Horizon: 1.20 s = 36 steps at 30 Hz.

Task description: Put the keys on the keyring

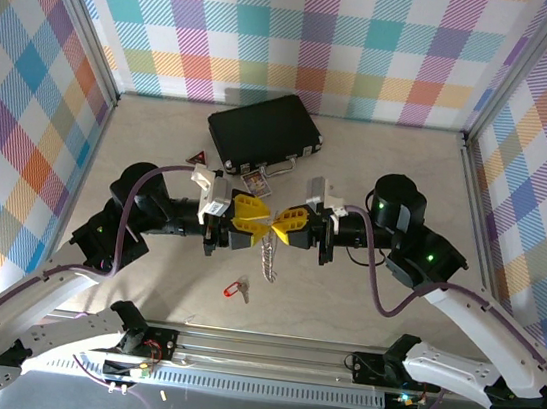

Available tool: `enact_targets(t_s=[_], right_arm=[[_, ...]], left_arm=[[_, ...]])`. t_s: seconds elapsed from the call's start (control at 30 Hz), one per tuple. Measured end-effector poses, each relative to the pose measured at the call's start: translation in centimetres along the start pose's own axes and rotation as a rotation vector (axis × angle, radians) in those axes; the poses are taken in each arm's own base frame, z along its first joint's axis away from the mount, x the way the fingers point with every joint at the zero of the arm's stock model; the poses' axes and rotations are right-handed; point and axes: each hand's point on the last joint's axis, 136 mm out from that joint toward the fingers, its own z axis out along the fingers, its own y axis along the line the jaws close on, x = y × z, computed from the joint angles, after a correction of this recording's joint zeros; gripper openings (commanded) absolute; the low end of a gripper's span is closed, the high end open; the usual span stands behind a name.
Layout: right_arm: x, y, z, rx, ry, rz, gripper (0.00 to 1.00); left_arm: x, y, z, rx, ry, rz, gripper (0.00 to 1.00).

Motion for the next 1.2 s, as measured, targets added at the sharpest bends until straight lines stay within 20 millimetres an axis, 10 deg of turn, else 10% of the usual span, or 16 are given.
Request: enact_targets(t_s=[1.2], right_arm=[[-0.59,0.44,0.06,-0.031,-0.044,0.012,0.00]], left_arm=[[-0.18,-0.02,0.26,0.015,-0.018,0.001,0.17]])
